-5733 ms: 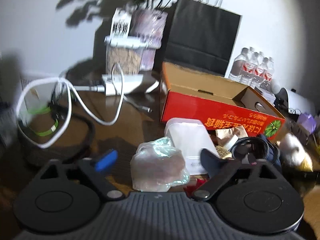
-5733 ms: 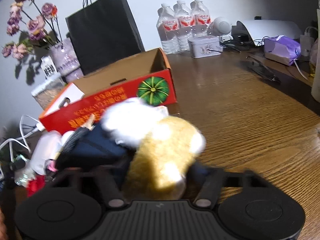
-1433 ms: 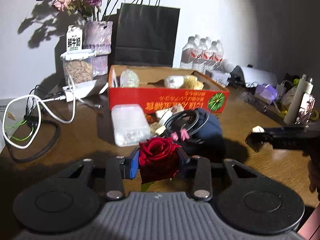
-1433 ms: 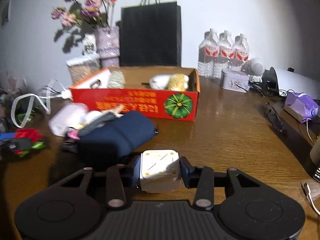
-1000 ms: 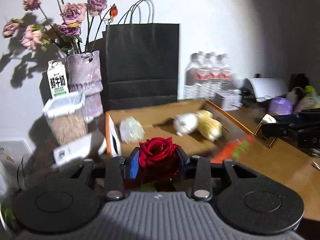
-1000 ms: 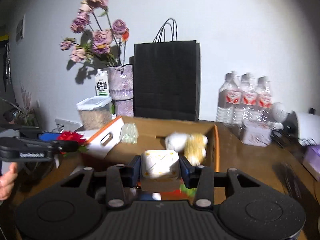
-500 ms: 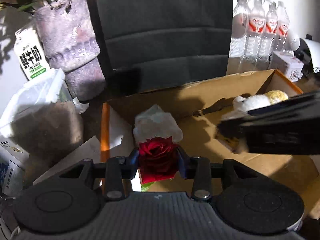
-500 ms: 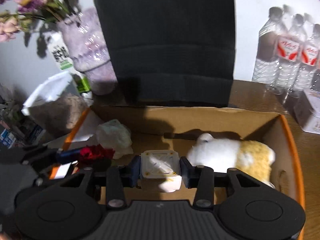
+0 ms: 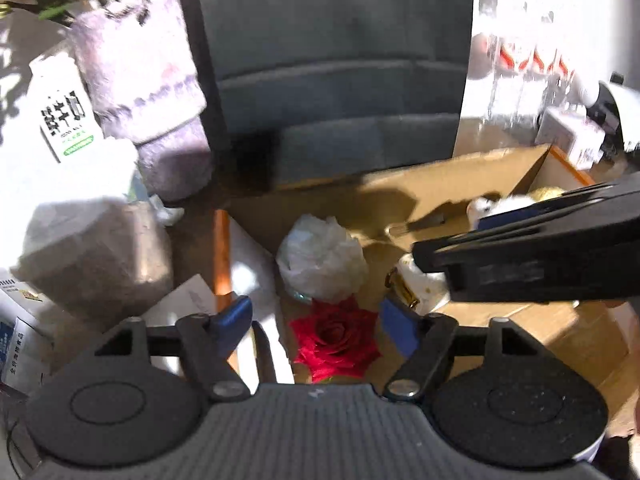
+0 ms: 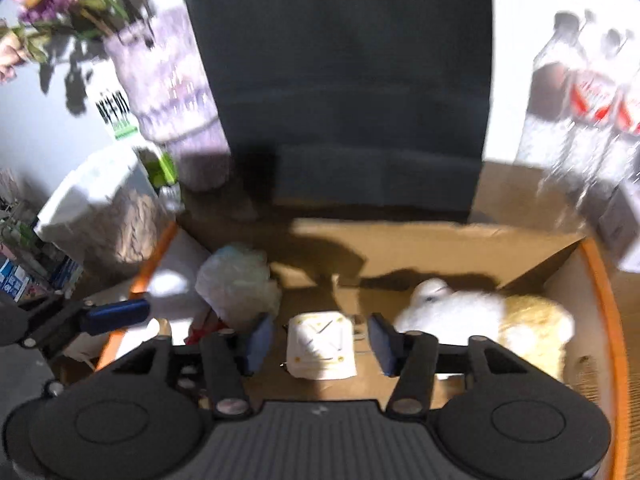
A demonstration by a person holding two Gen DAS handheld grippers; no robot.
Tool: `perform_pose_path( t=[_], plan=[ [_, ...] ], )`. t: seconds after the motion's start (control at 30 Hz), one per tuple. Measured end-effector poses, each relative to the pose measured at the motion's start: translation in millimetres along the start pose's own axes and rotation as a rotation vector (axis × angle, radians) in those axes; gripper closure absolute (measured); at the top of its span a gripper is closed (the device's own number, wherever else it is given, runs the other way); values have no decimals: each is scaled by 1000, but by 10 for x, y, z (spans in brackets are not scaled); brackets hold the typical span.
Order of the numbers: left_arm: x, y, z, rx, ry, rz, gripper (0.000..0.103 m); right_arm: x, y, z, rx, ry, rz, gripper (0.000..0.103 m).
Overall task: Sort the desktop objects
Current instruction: 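Carry the rose and adapter over the box and open both tools inside it, then withdraw both tools from the box back toward the remaining items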
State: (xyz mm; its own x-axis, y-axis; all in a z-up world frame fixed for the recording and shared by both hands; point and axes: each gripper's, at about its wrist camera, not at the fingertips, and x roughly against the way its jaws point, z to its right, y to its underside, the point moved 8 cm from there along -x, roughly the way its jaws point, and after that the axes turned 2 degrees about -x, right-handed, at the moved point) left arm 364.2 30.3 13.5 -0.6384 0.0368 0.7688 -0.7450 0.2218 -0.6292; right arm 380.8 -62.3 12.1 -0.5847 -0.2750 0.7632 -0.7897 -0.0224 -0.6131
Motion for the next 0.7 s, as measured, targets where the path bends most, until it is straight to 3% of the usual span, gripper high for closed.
perform_pose_path(
  t=[0.23,0.37,0.6,0.7],
  plan=[
    [421,91,-39,59,-21,36,13,649,256,253,27,38,61,36],
    [756,344,-42,87,-36,89,6,966,652,380,59,27,75,29],
    [1351,1192,133,180,52,173,1,1465,1648,436,50,-73,84,22],
    [1489,1567,227,202,28,180,1,1587,2063,457,22,-83,94,22]
  ],
)
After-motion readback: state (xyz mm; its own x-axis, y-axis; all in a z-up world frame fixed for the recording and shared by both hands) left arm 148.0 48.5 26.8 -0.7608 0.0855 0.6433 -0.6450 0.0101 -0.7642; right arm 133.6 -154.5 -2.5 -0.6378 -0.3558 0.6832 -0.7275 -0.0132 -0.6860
